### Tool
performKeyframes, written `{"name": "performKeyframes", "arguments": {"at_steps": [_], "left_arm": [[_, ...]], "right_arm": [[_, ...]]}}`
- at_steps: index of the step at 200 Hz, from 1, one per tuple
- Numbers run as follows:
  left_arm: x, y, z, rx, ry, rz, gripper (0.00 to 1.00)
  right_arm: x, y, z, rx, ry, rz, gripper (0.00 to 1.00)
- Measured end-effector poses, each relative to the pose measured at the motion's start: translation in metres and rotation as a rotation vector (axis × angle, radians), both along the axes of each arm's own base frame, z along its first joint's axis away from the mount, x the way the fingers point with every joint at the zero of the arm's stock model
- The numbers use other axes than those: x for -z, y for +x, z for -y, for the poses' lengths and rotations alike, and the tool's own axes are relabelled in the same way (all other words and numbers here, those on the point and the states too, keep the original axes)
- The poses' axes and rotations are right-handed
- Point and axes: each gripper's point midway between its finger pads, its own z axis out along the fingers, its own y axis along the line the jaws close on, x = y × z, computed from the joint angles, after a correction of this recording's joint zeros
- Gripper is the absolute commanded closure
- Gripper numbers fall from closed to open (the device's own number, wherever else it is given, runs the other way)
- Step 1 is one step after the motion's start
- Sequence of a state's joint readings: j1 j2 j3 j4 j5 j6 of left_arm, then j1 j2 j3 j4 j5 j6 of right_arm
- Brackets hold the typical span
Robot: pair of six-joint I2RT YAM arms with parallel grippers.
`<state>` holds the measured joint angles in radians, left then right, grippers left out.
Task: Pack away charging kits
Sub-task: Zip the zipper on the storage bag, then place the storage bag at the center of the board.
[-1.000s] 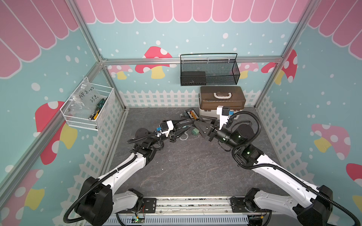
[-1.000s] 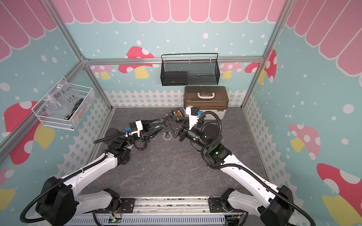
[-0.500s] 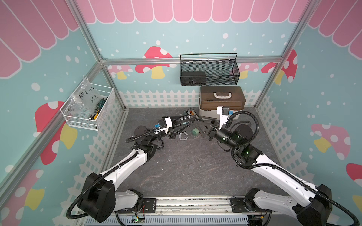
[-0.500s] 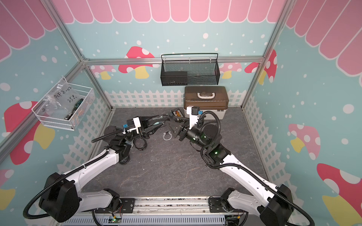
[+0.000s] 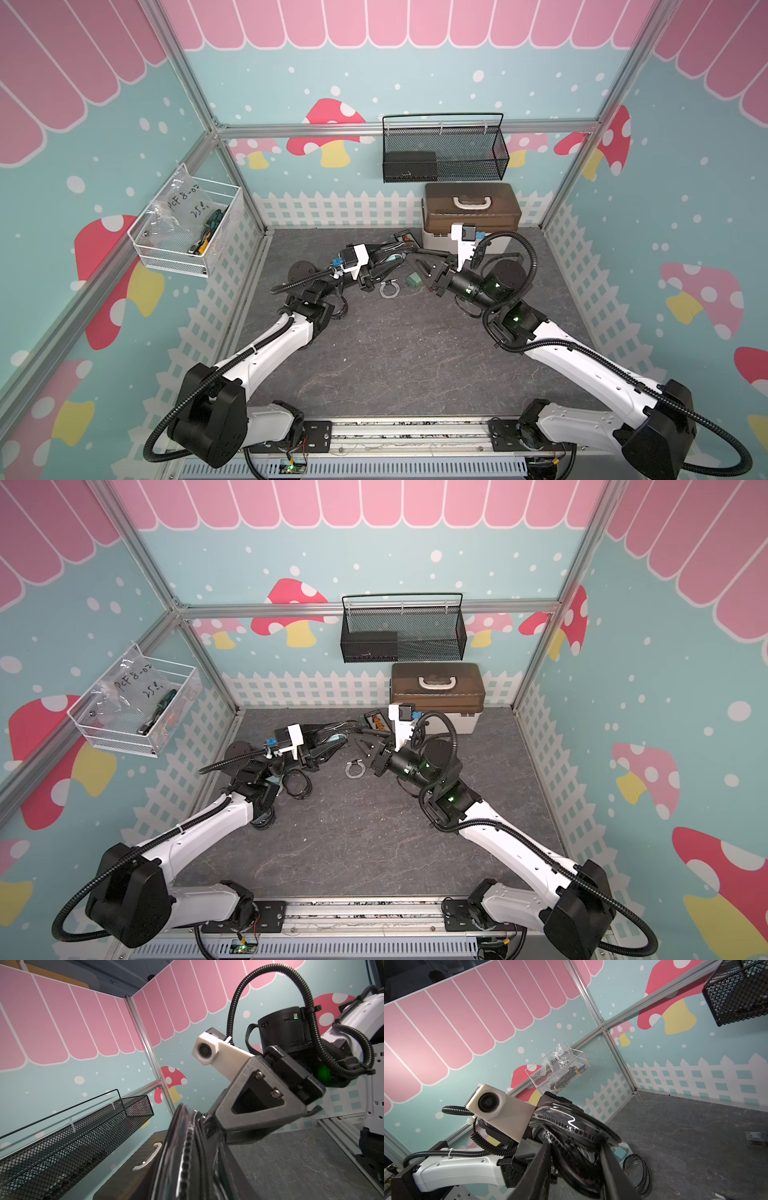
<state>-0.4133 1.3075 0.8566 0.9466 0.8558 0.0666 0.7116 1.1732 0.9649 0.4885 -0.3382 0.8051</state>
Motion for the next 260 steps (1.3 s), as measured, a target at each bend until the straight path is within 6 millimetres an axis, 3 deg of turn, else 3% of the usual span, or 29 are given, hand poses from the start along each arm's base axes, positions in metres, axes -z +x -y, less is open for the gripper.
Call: {"name": "performKeyframes", "arguments": {"at_steps": [17,35,56,69,98,117,133,179,198,226,248,260], "left_arm": [[0.001,0.001,0.000,-0.003,0.005,0.001,1.00],[0.002,0.001,0.001,-0.005,0.010,0.003,1.00],[0.003,0.001,0.001,-0.006,0.012,0.004,1.00],[0.003,0.001,0.001,-0.006,0.014,0.003,1.00],[0.006,0.002,0.001,-0.007,0.023,-0.001,1.00],[0.007,0.002,0.002,-0.007,0.027,0.001,1.00],[0.008,0.002,0.002,-0.008,0.030,-0.001,1.00],[0.013,-0.001,0.002,-0.001,0.040,-0.009,1.00],[0.014,-0.002,0.002,0.004,0.043,-0.011,1.00],[0.016,-0.004,0.003,0.010,0.047,-0.012,1.00],[0.015,-0.004,0.003,0.008,0.048,-0.008,1.00],[0.016,-0.004,0.003,0.007,0.049,-0.010,1.00]], "right_arm": [[0.000,0.000,0.000,0.002,0.000,-0.004,0.56],[0.001,0.000,0.000,0.003,-0.001,-0.002,0.55],[0.001,0.001,0.000,0.006,-0.004,-0.001,0.70],[0.002,0.001,0.000,0.007,-0.005,-0.009,0.75],[0.004,0.002,0.000,0.014,-0.012,-0.013,0.77],[0.006,0.003,0.001,0.020,-0.017,-0.019,0.69],[0.007,0.004,0.002,0.028,-0.025,-0.016,0.68],[0.012,0.004,0.005,0.047,-0.057,-0.020,0.87],[0.013,0.003,0.006,0.050,-0.069,-0.021,0.85],[0.014,0.001,0.010,0.064,-0.084,-0.022,0.76],[0.011,0.002,0.014,0.085,-0.084,-0.013,0.77],[0.010,0.002,0.015,0.091,-0.083,-0.010,0.82]]}}
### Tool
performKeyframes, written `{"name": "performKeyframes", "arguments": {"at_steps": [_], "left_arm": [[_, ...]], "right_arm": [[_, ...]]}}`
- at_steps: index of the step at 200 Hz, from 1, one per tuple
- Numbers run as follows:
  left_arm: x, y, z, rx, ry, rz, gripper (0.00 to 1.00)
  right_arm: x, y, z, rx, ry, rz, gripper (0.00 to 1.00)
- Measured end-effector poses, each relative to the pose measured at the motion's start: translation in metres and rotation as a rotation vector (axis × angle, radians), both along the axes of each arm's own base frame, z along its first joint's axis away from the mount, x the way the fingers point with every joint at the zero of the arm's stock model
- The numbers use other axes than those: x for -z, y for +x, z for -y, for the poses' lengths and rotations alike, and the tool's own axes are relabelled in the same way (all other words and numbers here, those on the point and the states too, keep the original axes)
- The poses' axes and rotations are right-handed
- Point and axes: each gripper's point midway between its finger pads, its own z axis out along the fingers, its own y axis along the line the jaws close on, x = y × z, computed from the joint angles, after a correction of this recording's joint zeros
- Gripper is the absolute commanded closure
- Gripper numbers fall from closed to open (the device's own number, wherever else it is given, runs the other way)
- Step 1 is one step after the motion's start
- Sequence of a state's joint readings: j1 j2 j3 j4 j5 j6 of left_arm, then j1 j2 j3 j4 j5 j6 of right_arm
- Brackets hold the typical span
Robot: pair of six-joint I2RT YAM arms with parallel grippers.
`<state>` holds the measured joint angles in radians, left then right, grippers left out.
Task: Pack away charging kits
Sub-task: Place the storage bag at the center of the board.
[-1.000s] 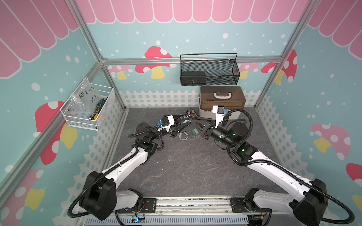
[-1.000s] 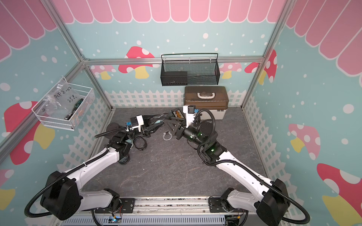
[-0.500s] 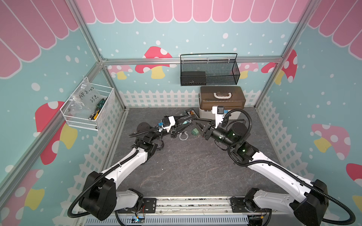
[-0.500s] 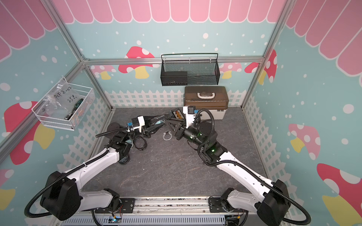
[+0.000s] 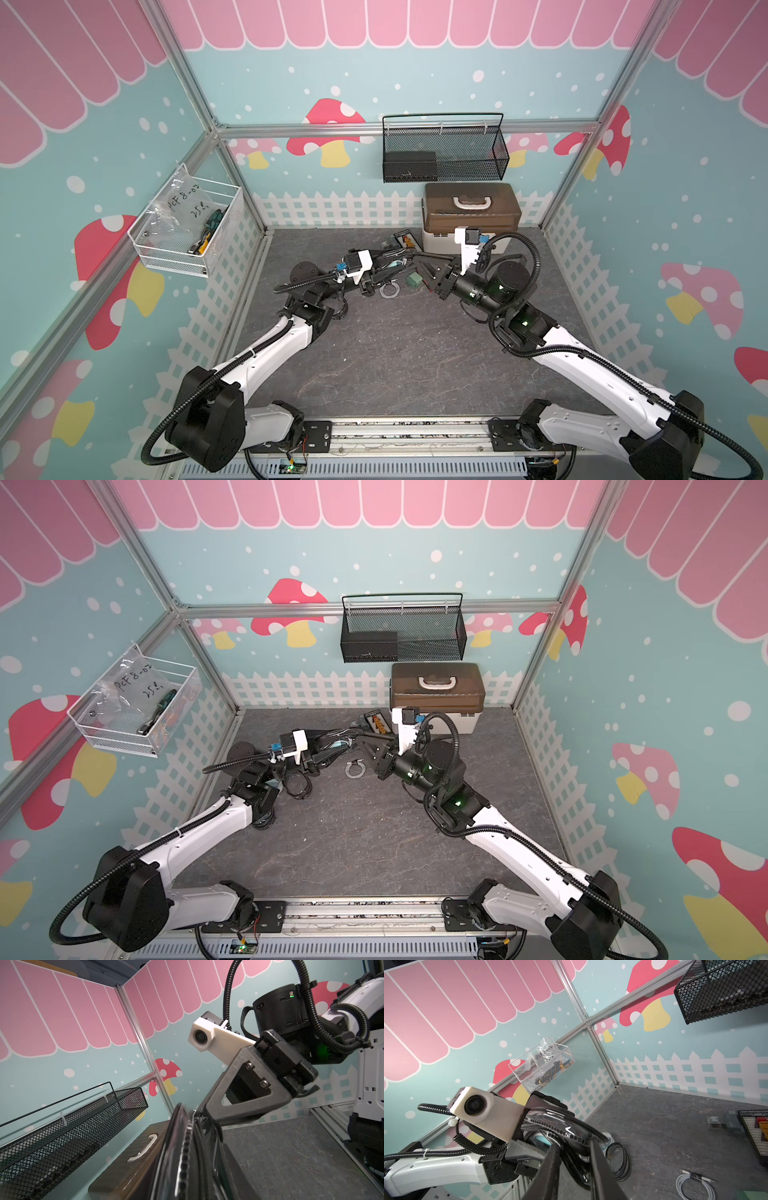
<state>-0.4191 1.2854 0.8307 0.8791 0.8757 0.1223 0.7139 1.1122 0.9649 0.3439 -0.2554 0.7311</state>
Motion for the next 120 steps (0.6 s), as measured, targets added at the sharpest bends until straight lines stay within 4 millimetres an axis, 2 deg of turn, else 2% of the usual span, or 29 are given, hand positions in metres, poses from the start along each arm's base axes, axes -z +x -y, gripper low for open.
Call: {"name": "performKeyframes", "arguments": {"at_steps": [32,63,120], "left_arm": [[0.0030,0.0017,-0.0006,-0.005,0.008,-0.007,1.00],[0.0031,0.0011,-0.0005,-0.003,0.010,-0.004,1.00],[0.0031,0.0006,-0.0022,-0.003,0.007,0.000,1.00]], "right_arm": [[-0.0004,0.0033,0.0049,0.028,-0.008,0.007,0.94],[0.0018,0.0065,0.0079,0.046,-0.016,0.001,1.00],[0.0055,0.0097,0.0099,0.064,-0.027,-0.008,1.00]]}}
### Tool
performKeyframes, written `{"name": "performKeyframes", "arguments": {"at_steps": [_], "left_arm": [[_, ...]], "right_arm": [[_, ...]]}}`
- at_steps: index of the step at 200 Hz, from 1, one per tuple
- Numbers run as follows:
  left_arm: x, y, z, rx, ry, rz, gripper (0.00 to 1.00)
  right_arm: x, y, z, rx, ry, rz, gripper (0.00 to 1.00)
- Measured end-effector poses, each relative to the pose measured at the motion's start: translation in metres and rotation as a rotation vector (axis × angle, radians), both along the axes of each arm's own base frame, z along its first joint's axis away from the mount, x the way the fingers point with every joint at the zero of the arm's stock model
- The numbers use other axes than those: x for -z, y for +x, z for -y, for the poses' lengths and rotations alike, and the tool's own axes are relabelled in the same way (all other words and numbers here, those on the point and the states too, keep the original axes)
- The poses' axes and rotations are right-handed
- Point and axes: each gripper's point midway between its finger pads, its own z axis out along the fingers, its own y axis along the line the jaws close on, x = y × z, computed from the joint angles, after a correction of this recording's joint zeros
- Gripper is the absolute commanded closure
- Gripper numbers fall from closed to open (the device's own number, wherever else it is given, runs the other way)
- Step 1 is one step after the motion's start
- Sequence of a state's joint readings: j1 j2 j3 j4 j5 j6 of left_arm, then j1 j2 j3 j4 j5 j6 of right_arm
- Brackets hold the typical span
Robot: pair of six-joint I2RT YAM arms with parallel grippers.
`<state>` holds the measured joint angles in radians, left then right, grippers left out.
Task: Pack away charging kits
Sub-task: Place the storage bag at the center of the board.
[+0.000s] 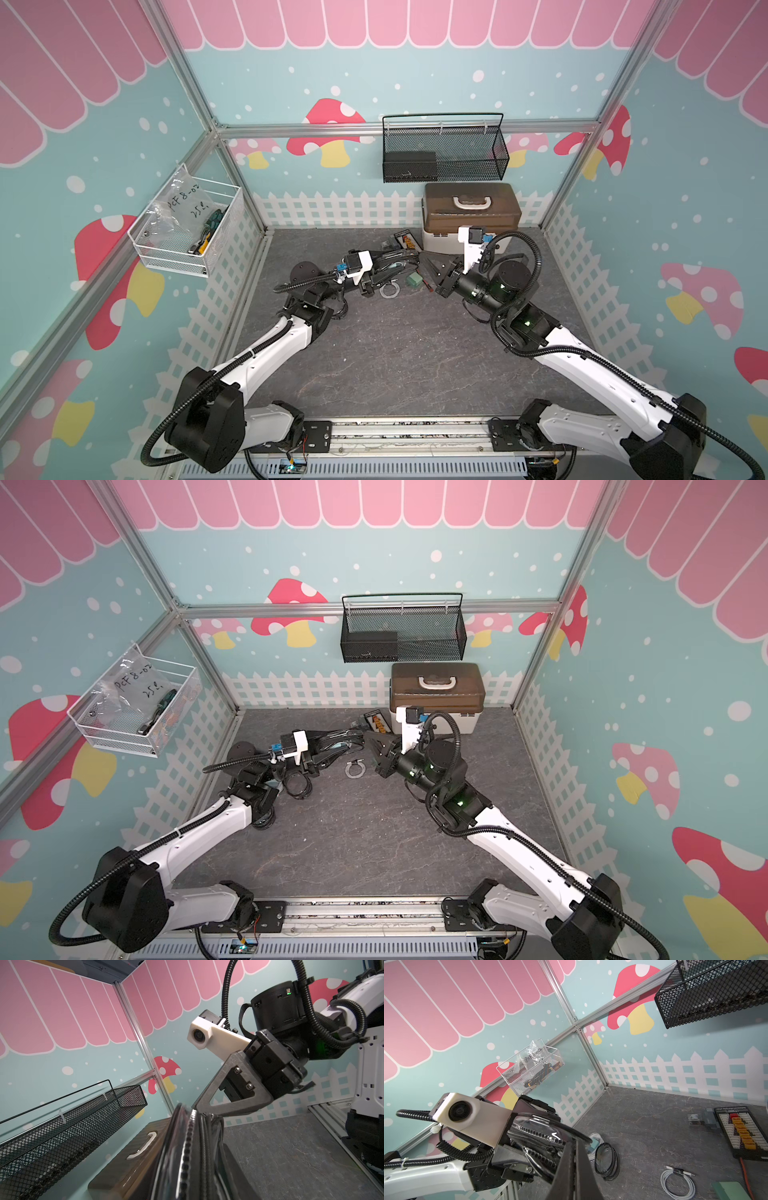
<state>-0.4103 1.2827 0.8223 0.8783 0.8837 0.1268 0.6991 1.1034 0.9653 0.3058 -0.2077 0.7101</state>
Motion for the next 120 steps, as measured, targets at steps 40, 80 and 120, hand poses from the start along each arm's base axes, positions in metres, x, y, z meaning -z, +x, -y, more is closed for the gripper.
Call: {"name": "performKeyframes", "arguments": {"at_steps": [40,80,120], "left_arm": [[-0.010,0.003,-0.016,-0.019,-0.048,0.020,1.00],[-0.013,0.005,-0.020,-0.034,-0.055,0.022,1.00],[0.010,0.075,-0.043,-0.418,-0.023,-0.192,1.00]], "right_arm": [[0.005,0.007,0.006,0.031,-0.011,-0.016,1.00],[0.008,0.007,0.007,0.039,-0.044,-0.004,0.64],[0.021,0.033,0.049,0.256,-0.181,-0.008,0.48]]}}
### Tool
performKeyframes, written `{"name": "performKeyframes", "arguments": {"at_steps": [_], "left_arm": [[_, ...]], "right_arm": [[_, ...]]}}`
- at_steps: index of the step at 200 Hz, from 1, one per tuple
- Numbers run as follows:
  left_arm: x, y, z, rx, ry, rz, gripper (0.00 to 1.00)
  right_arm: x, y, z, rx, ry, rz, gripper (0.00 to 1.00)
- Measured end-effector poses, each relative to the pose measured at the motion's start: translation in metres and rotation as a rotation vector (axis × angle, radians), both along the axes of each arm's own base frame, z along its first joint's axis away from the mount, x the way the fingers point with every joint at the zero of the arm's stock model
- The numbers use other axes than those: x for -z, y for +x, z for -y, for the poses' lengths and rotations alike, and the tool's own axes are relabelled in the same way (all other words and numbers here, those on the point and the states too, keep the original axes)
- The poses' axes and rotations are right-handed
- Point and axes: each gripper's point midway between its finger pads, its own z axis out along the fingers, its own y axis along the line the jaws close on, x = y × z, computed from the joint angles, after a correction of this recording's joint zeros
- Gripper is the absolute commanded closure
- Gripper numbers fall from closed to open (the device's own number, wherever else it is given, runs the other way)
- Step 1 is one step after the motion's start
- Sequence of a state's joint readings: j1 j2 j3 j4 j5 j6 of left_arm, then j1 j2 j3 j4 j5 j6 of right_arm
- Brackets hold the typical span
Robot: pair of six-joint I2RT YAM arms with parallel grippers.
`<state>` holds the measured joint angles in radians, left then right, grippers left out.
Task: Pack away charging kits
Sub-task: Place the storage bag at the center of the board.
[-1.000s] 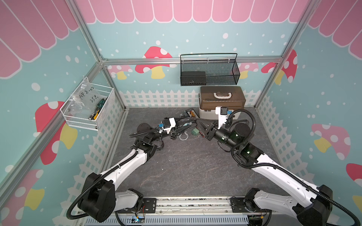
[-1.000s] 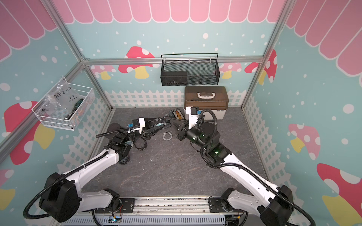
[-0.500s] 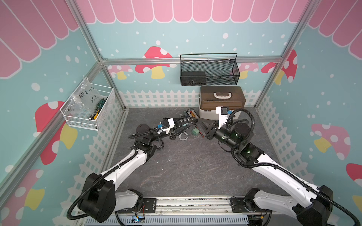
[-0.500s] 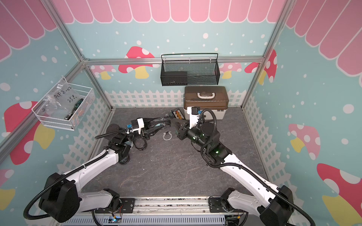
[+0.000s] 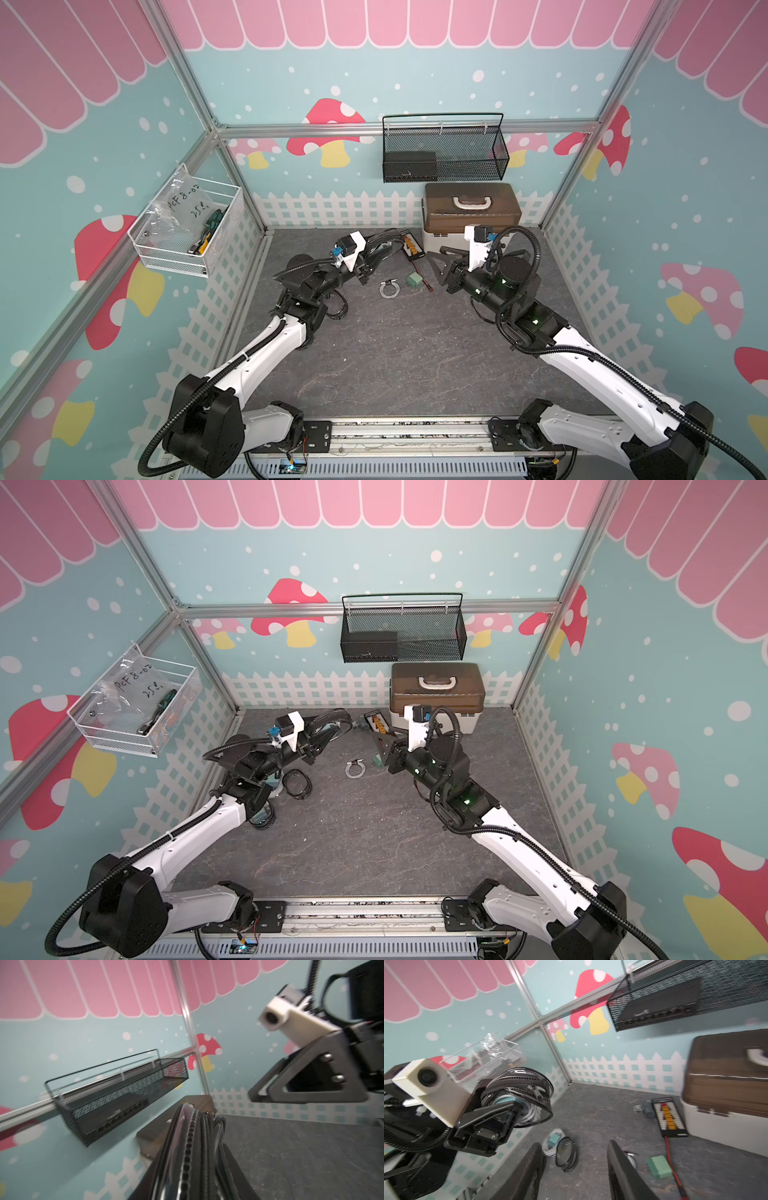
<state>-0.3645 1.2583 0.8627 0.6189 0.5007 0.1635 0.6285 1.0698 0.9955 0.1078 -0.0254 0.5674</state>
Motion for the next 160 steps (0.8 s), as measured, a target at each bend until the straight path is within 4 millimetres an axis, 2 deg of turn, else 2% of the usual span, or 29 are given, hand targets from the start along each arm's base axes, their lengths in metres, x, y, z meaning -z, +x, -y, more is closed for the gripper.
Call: {"name": "performKeyframes", "arguments": {"at_steps": [22,39,55,72,89,100,122,141,160], "left_arm": [[0.040,0.039,-0.028,-0.274,0.033,-0.160,1.00],[0.081,0.068,-0.049,-0.478,0.103,-0.281,1.00],[0.116,0.095,-0.063,-0.651,0.189,-0.383,1.00],[0.146,0.119,-0.069,-0.779,0.278,-0.456,1.00],[0.172,0.138,-0.068,-0.866,0.366,-0.504,1.00],[0.189,0.149,-0.066,-0.900,0.421,-0.527,1.00],[0.223,0.164,-0.060,-0.932,0.528,-0.575,1.00],[0.249,0.169,-0.057,-0.935,0.606,-0.616,1.00],[0.266,0.171,-0.056,-0.942,0.670,-0.639,1.00]], "right_arm": [[0.015,0.025,0.041,0.157,-0.033,-0.024,0.48],[0.048,0.047,0.067,0.253,-0.064,-0.092,0.48],[0.086,0.065,0.079,0.303,-0.095,-0.181,0.44],[0.131,0.078,0.086,0.335,-0.133,-0.285,0.38],[0.160,0.081,0.089,0.349,-0.167,-0.350,0.30],[0.167,0.081,0.090,0.356,-0.173,-0.370,0.29],[0.166,0.082,0.092,0.366,-0.175,-0.364,0.25],[0.166,0.082,0.093,0.371,-0.179,-0.364,0.23],[0.166,0.082,0.094,0.375,-0.180,-0.363,0.22]]}}
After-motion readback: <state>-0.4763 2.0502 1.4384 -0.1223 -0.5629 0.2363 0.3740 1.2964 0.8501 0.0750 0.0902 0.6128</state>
